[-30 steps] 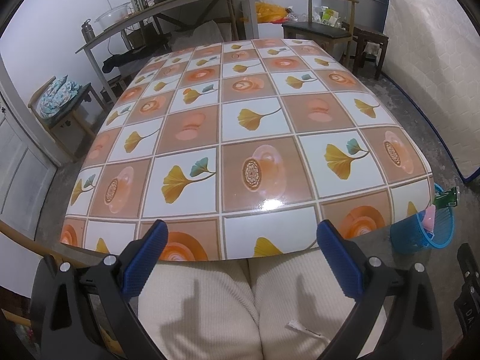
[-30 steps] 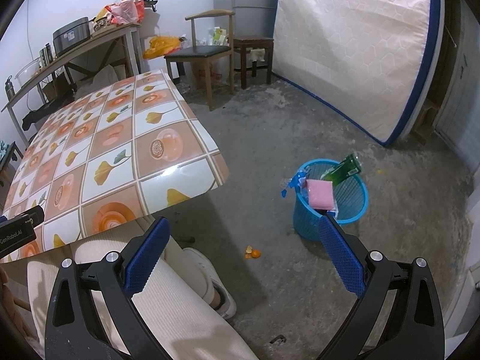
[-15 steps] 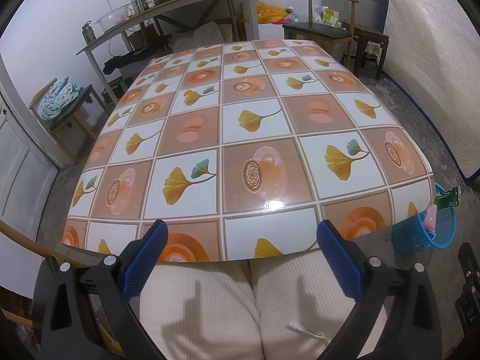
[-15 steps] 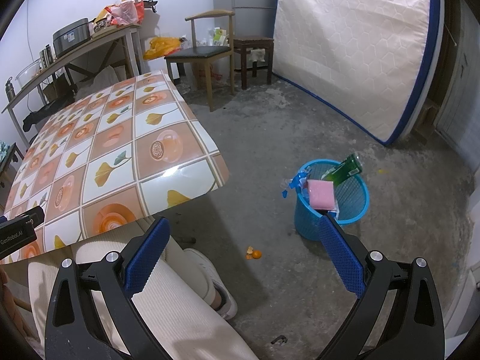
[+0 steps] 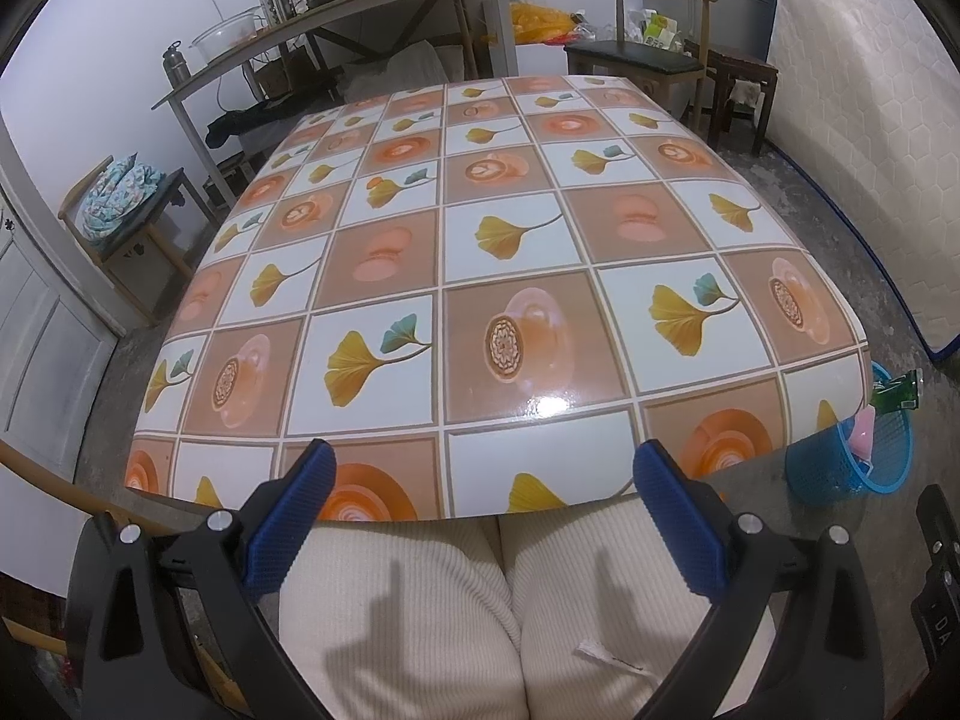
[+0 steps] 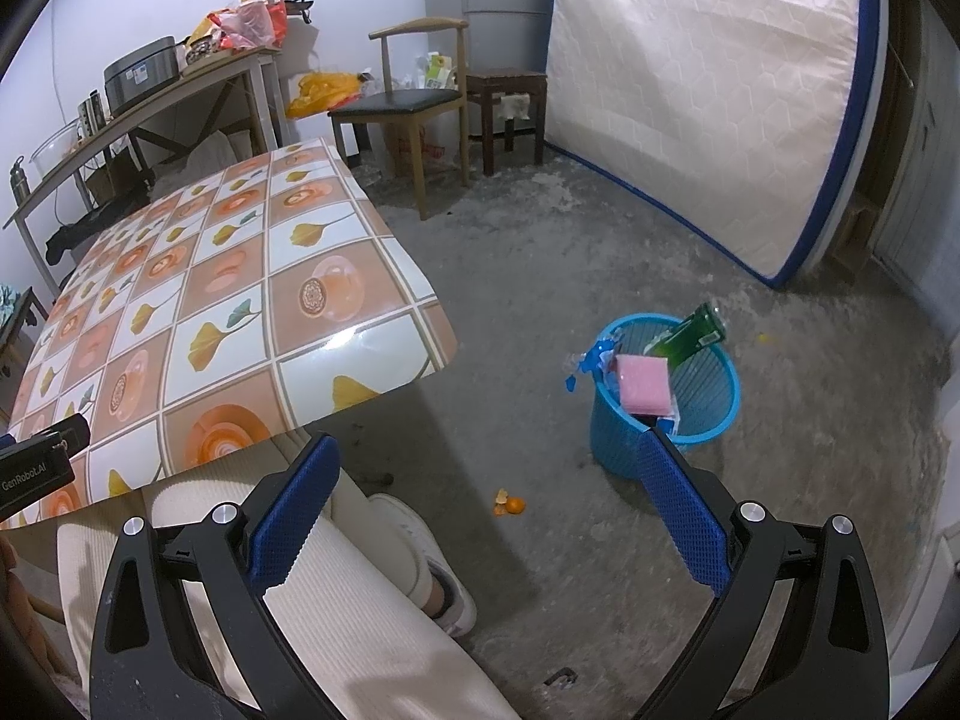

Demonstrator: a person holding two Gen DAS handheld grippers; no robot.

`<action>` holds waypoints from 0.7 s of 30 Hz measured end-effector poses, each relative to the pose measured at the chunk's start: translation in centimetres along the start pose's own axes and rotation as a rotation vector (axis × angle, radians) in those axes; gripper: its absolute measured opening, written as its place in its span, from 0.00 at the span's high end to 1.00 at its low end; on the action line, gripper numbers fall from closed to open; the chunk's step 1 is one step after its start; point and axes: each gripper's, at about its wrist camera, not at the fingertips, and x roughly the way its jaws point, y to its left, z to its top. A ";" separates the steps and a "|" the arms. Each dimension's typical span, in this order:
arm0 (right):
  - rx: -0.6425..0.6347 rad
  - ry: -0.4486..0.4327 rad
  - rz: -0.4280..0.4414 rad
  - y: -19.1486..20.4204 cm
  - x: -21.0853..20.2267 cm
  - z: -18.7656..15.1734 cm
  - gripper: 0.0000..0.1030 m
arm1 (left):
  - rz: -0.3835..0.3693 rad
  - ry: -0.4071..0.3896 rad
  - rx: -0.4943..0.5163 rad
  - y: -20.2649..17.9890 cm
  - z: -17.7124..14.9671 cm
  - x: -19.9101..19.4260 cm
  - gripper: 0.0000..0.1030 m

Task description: Collect trash

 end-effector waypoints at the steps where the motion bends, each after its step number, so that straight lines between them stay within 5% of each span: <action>1: 0.000 0.000 0.000 -0.1 0.0 0.1 0.08 | 0.000 0.000 0.000 0.2 0.0 0.0 0.06; 21: 0.003 0.004 0.002 0.1 0.2 -0.3 0.08 | 0.003 0.001 0.000 0.0 0.0 0.0 0.06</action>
